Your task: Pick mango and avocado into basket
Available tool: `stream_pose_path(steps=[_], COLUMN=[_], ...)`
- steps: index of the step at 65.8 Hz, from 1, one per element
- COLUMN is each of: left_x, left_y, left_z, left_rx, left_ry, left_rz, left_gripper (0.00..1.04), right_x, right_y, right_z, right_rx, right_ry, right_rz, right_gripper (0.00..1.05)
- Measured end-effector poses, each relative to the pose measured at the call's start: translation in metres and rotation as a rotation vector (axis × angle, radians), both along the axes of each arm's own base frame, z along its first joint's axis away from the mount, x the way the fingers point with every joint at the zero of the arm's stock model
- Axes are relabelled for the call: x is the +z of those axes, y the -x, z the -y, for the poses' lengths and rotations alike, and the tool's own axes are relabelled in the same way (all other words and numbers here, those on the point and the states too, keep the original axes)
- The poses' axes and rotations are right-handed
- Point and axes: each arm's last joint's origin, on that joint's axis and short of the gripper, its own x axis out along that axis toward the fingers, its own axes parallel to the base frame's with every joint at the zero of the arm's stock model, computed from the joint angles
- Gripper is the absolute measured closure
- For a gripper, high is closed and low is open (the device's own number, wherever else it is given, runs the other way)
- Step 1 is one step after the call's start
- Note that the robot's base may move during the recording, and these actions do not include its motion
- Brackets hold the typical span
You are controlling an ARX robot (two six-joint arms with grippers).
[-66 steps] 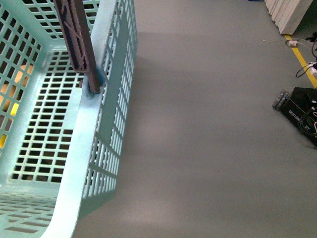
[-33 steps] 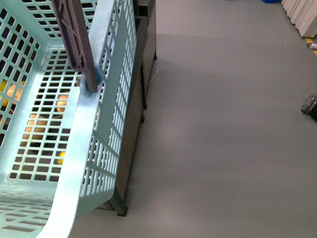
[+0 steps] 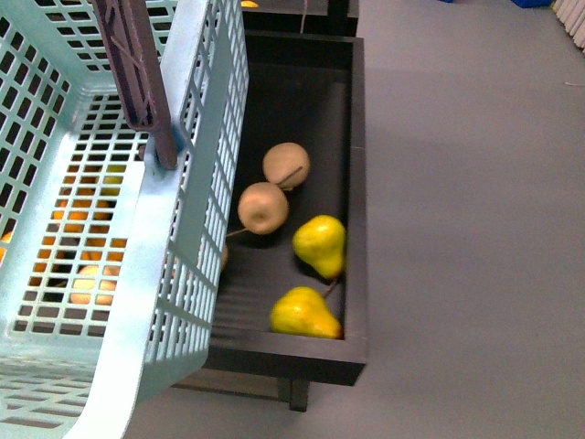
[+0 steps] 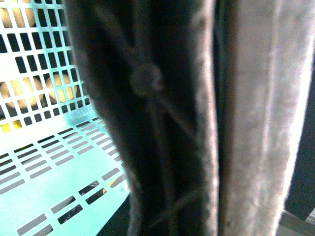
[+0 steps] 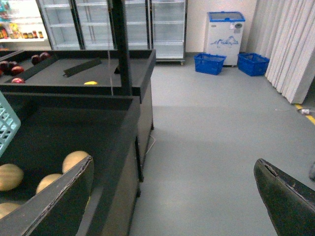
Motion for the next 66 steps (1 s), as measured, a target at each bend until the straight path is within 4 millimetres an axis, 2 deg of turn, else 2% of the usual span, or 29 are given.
stream_pose_path(steps=[66], left_x=[0.0003], left_y=[-0.0001], left_z=[0.0], left_rx=[-0.003], left_ry=[-0.002], left_rz=[0.001], left_gripper=[0.9], right_x=[0.0], right_y=[0.0], right_z=[0.0], right_rx=[-0.002], right_ry=[0.0], right_rz=[0.0], right_gripper=[0.09])
